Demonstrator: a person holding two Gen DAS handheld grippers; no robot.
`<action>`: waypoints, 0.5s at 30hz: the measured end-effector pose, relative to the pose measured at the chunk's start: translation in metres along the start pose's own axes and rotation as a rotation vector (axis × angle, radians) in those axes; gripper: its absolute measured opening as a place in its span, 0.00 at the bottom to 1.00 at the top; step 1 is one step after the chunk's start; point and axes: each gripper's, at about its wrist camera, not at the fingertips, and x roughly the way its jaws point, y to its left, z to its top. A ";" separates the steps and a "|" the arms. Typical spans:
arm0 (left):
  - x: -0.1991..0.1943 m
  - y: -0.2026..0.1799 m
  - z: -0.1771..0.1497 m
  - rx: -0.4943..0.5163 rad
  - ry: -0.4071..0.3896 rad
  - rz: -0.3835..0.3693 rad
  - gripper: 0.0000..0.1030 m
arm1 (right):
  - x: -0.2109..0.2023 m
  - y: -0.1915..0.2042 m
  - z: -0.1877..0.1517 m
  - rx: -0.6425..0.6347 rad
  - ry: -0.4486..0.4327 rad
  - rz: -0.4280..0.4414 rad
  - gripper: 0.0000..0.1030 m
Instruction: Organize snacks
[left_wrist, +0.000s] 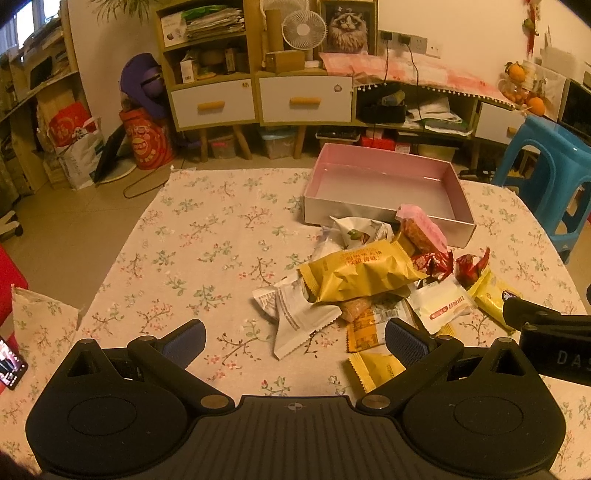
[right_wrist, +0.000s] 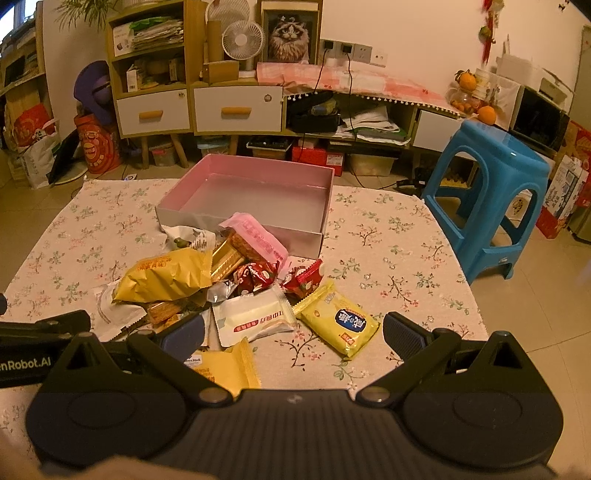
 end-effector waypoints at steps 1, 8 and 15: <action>0.000 -0.001 0.000 0.003 0.000 0.001 1.00 | 0.001 0.000 0.000 0.000 0.002 0.001 1.00; 0.005 -0.006 -0.001 0.009 0.016 0.007 1.00 | 0.003 -0.001 0.000 0.005 0.010 -0.008 1.00; 0.003 -0.004 -0.001 0.005 0.013 -0.004 1.00 | 0.004 -0.001 0.000 -0.002 0.017 -0.009 1.00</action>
